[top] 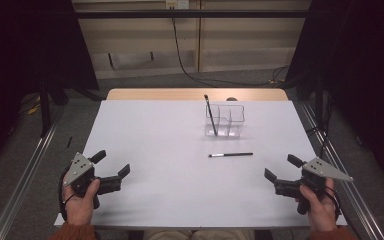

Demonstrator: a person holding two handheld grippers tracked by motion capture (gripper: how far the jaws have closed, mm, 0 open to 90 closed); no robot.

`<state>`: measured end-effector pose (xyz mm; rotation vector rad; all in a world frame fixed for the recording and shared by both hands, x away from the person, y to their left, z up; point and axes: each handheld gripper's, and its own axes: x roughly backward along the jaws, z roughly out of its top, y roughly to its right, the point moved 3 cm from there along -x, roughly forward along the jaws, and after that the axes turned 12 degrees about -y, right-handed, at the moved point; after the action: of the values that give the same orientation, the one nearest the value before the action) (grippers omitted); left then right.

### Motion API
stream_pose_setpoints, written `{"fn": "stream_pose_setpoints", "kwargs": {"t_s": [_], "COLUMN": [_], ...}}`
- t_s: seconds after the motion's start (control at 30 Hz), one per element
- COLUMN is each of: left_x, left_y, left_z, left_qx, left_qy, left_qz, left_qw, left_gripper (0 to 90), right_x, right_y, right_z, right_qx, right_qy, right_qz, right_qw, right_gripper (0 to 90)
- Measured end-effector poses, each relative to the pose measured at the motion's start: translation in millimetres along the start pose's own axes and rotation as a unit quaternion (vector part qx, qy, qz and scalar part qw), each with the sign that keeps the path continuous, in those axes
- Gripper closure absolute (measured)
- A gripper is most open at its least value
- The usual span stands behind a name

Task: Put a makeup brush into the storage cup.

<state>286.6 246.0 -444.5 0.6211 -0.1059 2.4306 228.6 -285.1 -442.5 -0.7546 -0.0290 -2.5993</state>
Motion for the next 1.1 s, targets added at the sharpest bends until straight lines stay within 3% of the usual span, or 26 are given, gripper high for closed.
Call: {"fn": "stream_pose_setpoints", "kwargs": {"t_s": [0.23, 0.93, 1.1], "left_x": [0.0, -3.5, -2.4], "left_y": [-0.6, -5.3, -4.5], "left_z": [0.2, 0.5, 0.3], "left_qx": [0.000, 0.004, 0.001], "left_qy": [-0.001, -0.003, -0.003], "left_qz": [0.000, -0.004, -0.005], "left_qw": [1.0000, 1.0000, 1.0000], "left_gripper": [2.1, 2.0, 2.0], "right_x": [10.1, 6.5, -0.9], "right_y": [2.0, 2.4, 1.5], "right_z": [-13.7, -8.7, -3.3], "right_qx": [-0.004, 0.004, 0.008], "right_qy": [-0.012, -0.011, -0.009], "right_qz": [-0.010, -0.019, -0.004], "right_qw": [0.9999, 0.9997, 0.9999], "right_gripper": [2.1, 2.4, 2.4]}}
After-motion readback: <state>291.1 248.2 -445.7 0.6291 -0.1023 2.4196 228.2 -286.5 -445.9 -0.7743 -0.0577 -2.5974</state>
